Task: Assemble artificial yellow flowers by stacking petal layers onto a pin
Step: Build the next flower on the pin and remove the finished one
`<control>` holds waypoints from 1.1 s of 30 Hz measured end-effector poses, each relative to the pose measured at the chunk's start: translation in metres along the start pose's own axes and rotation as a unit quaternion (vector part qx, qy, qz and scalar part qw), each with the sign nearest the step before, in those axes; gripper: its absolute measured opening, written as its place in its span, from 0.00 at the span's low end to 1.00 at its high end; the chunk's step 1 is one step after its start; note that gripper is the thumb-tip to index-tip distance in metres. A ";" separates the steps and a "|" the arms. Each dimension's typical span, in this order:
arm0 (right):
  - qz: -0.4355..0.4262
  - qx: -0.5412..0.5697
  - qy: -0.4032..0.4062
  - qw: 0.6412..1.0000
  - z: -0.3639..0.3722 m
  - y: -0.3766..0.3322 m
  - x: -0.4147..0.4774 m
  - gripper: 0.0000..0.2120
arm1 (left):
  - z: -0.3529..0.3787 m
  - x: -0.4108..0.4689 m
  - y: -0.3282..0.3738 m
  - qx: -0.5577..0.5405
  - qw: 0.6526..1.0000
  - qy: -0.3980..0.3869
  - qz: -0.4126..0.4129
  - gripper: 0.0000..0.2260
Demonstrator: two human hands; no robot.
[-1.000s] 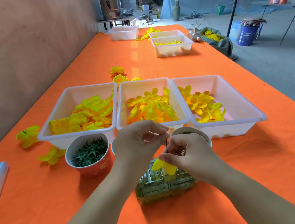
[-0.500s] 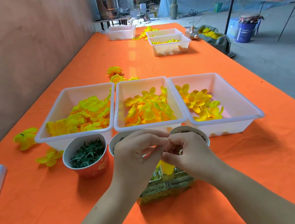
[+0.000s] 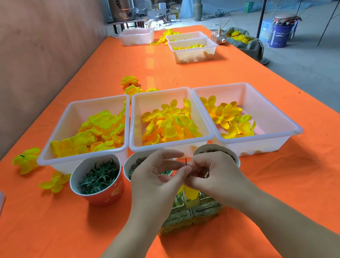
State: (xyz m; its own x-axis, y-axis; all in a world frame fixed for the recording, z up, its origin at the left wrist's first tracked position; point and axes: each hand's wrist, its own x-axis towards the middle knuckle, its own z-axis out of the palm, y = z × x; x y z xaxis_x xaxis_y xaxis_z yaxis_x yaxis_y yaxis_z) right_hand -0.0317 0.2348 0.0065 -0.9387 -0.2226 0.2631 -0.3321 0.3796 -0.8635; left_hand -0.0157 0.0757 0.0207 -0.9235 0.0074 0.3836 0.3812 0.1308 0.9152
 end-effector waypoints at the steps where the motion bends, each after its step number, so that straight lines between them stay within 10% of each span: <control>1: 0.008 0.006 -0.007 1.000 -0.001 -0.001 -0.001 0.08 | 0.000 -0.001 -0.002 0.015 1.000 -0.002 0.004 0.13; 7: 0.022 -0.002 -0.062 0.998 -0.024 -0.009 -0.008 0.16 | 0.001 -0.006 -0.009 0.059 0.998 -0.003 0.034 0.06; 17: -0.039 0.053 0.102 0.993 -0.010 -0.012 -0.010 0.04 | 0.010 -0.012 -0.015 0.056 0.998 0.016 0.034 0.05; 33: -0.080 0.047 0.124 0.988 0.009 0.007 -0.014 0.07 | 0.016 -0.022 -0.024 -0.133 0.988 0.060 -0.051 0.04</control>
State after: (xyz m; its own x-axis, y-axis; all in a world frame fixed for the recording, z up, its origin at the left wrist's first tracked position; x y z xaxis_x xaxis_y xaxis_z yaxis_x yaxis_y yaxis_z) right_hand -0.0197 0.2325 -0.0072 -0.8723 -0.0415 0.4872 -0.4793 0.2698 -0.8351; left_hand -0.0048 0.0881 -0.0119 -0.9517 -0.1125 0.2856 0.2998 -0.1412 0.9435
